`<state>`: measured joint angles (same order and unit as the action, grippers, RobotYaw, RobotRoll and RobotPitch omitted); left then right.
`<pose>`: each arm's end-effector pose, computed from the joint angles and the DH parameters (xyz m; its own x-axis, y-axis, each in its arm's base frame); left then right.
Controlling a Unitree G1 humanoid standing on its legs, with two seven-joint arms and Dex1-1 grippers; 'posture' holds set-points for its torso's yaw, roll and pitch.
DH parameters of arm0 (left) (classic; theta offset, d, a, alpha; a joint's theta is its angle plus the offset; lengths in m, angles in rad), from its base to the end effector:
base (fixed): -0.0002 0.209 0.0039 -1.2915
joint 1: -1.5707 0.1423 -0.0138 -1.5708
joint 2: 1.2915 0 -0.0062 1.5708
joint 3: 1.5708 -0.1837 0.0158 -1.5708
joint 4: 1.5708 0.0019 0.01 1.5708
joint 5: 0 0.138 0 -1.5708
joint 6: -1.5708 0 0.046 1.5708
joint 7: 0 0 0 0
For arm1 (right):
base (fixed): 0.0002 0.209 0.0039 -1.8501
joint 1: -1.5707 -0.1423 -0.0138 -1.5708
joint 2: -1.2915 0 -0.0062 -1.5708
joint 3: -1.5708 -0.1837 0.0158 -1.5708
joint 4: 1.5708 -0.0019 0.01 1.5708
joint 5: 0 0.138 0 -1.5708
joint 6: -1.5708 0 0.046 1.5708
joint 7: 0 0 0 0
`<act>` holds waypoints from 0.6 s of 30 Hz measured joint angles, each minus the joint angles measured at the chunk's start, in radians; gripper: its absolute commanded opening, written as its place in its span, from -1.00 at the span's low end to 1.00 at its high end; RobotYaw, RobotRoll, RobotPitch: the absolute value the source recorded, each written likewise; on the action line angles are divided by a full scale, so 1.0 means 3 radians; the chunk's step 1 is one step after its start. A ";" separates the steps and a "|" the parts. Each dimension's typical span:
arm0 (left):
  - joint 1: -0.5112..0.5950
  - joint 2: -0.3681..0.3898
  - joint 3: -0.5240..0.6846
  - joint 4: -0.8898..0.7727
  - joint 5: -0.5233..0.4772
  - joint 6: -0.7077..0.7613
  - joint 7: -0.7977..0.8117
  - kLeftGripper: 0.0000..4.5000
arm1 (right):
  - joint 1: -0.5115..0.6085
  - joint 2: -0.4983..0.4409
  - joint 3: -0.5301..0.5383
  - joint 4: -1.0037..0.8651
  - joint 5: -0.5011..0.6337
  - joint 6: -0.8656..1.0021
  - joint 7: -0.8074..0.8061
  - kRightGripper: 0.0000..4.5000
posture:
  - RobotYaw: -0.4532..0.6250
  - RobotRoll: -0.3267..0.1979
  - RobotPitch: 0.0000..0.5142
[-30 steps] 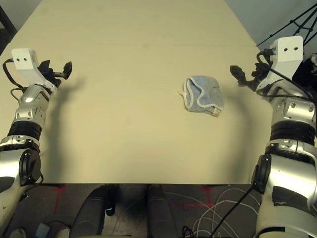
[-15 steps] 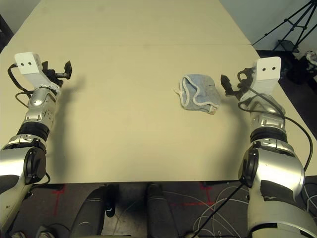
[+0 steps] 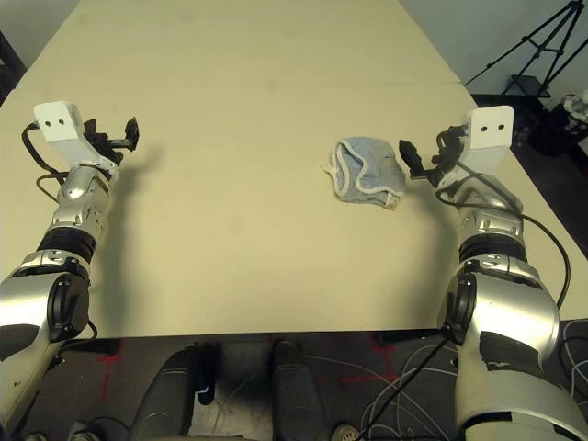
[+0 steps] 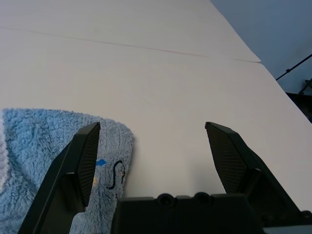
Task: Wipe the water off the table with a rag.
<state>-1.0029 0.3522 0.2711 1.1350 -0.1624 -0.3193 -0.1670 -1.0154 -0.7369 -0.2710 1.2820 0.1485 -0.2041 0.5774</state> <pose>0.3541 0.2272 0.1549 0.9683 0.0638 0.2413 -0.0563 0.9977 -0.0379 0.3130 -0.3451 0.1866 0.9968 0.0367 0.0716 -0.0253 0.9879 -0.1532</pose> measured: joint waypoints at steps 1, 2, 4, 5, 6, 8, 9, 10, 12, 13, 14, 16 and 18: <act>0.0000 0.0000 0.0003 -0.0001 -0.0001 -0.0003 0.0000 1.00 | -0.0007 0.0000 -0.0003 0.0000 0.0001 0.0000 0.0001 0.99 | -0.27 0.25 -0.20; 0.0001 0.0000 0.0005 -0.0002 -0.0003 -0.0006 0.0000 1.00 | -0.0009 0.0001 -0.0007 0.0000 0.0002 0.0000 0.0003 0.99 | -0.27 0.25 -0.19; 0.0009 0.0004 0.0009 -0.0012 -0.0007 -0.0023 -0.0001 1.00 | -0.0009 0.0013 -0.0013 -0.0001 0.0006 0.0001 0.0019 0.99 | -0.29 0.25 -0.14; 0.0017 0.0006 0.0009 -0.0019 -0.0006 -0.0032 -0.0001 1.00 | -0.0009 0.0023 -0.0015 -0.0001 0.0008 0.0001 0.0033 0.99 | -0.31 0.25 -0.12; 0.0023 0.0006 0.0009 -0.0020 -0.0006 -0.0036 -0.0001 1.00 | -0.0009 0.0032 -0.0015 -0.0001 0.0008 0.0001 0.0042 0.99 | -0.31 0.25 -0.10; 0.0029 0.0005 0.0009 -0.0020 -0.0005 -0.0036 0.0000 1.00 | -0.0005 0.0036 -0.0016 -0.0003 0.0009 0.0001 0.0066 0.99 | -0.31 0.25 -0.09; 0.0029 0.0005 0.0009 -0.0020 -0.0005 -0.0036 0.0001 1.00 | -0.0001 0.0036 -0.0017 -0.0004 0.0011 0.0001 0.0075 0.99 | -0.31 0.25 -0.06; 0.0029 0.0003 0.0008 -0.0021 -0.0005 -0.0037 0.0002 1.00 | 0.0006 0.0036 -0.0019 -0.0005 0.0015 0.0001 0.0086 0.99 | -0.31 0.25 -0.01; 0.0029 -0.0015 0.0008 -0.0042 -0.0004 -0.0037 0.0010 1.00 | 0.0030 0.0031 -0.0027 -0.0008 0.0023 0.0002 0.0114 0.99 | -0.31 0.25 0.01; 0.0029 -0.0038 0.0008 -0.0068 -0.0005 -0.0038 0.0014 1.00 | 0.0044 0.0027 -0.0031 -0.0008 0.0023 0.0007 0.0123 0.99 | -0.31 0.25 0.02; 0.0029 -0.0057 0.0006 -0.0085 -0.0005 -0.0039 0.0014 1.00 | 0.0047 0.0026 -0.0033 -0.0008 0.0024 0.0009 0.0126 0.99 | -0.32 0.25 0.05; 0.0028 -0.0078 -0.0005 -0.0128 -0.0003 -0.0038 0.0007 1.00 | 0.0047 0.0014 -0.0040 -0.0008 0.0024 0.0014 0.0135 0.99 | -0.32 0.25 0.12; 0.0028 -0.0077 -0.0009 -0.0162 -0.0003 -0.0035 0.0006 1.00 | 0.0047 -0.0017 -0.0050 -0.0008 0.0026 0.0023 0.0135 0.99 | -0.30 0.25 0.12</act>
<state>-0.9945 0.3289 0.2686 1.0864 -0.1634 -0.3298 -0.1653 -1.0014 -0.7418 -0.2860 1.2795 0.1562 -0.1972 0.6180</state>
